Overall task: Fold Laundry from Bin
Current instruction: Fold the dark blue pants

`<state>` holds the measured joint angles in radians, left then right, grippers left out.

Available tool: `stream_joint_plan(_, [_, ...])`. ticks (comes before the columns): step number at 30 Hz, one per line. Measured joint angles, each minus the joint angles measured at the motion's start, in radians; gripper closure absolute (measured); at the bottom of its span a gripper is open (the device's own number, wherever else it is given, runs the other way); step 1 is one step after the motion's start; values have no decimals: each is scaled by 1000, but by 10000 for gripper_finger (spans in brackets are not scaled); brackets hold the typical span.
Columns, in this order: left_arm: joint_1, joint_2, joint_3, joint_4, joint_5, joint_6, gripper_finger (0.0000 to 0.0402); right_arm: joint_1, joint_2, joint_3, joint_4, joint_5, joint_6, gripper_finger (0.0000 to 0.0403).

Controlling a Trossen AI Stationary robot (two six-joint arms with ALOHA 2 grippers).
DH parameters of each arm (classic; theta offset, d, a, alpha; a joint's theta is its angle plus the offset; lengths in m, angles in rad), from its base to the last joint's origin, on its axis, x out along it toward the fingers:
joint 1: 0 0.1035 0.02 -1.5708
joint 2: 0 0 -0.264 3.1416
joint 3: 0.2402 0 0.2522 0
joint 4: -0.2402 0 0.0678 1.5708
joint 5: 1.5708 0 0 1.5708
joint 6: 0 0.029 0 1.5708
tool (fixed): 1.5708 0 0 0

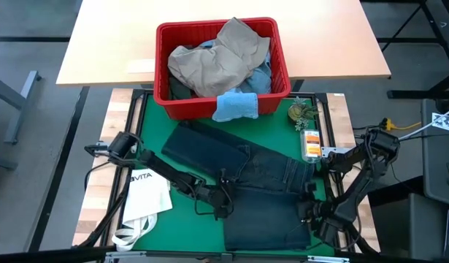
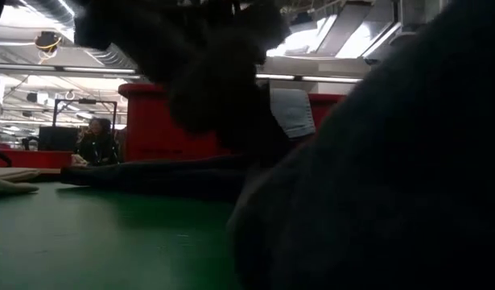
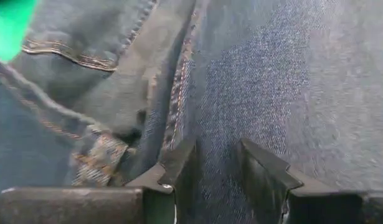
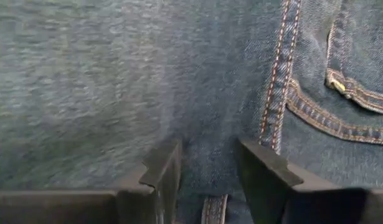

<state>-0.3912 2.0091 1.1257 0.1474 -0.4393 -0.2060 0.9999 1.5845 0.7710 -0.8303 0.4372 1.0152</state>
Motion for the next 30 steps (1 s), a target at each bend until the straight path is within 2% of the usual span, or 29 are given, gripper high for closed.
stream_joint_plan(13, [1,-338,1,-112,-21,0,285,1,-3,94,-31,-24,-80,249])
stream_joint_plan(16, [-1,-402,1,-117,-69,30,285,1,-3,99,-28,-20,-81,249])
stream_joint_plan(21, [1,-480,1,-114,-76,83,283,1,-3,99,-30,-18,-81,249])
stream_joint_plan(24, [5,-510,2,-115,-77,85,267,1,-4,99,-30,-15,-81,249])
stream_joint_plan(30, [7,-552,2,-116,-98,110,208,1,-4,99,-30,-12,-81,249])
